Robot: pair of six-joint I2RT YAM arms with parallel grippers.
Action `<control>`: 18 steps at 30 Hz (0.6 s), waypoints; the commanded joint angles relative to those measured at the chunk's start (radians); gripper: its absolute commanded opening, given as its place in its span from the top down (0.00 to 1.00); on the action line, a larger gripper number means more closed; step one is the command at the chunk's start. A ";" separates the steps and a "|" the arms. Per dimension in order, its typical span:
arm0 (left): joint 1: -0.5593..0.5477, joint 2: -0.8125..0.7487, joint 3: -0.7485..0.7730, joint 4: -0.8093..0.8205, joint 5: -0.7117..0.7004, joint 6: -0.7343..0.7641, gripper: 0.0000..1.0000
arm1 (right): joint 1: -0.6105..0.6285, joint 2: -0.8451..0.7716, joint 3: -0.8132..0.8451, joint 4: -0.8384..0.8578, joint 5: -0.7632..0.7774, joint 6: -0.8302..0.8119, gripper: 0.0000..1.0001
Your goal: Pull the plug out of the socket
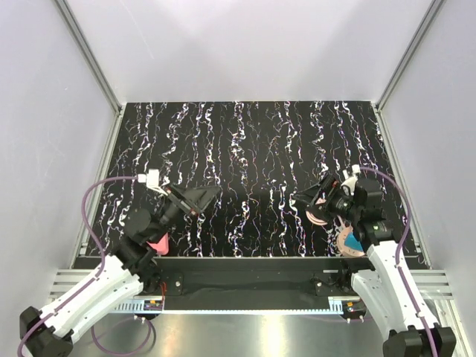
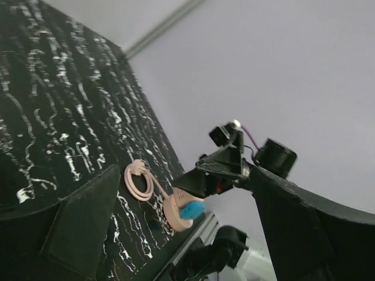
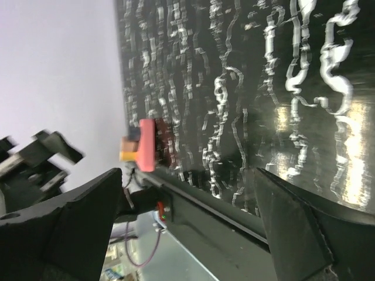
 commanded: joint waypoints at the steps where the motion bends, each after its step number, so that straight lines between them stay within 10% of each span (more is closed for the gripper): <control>1: -0.002 -0.004 0.148 -0.372 -0.184 -0.031 0.01 | -0.005 0.039 0.128 -0.162 0.166 -0.134 0.00; 18: 0.001 -0.050 0.396 -0.838 -0.258 0.188 0.01 | 0.055 0.365 0.143 0.135 -0.200 -0.183 0.00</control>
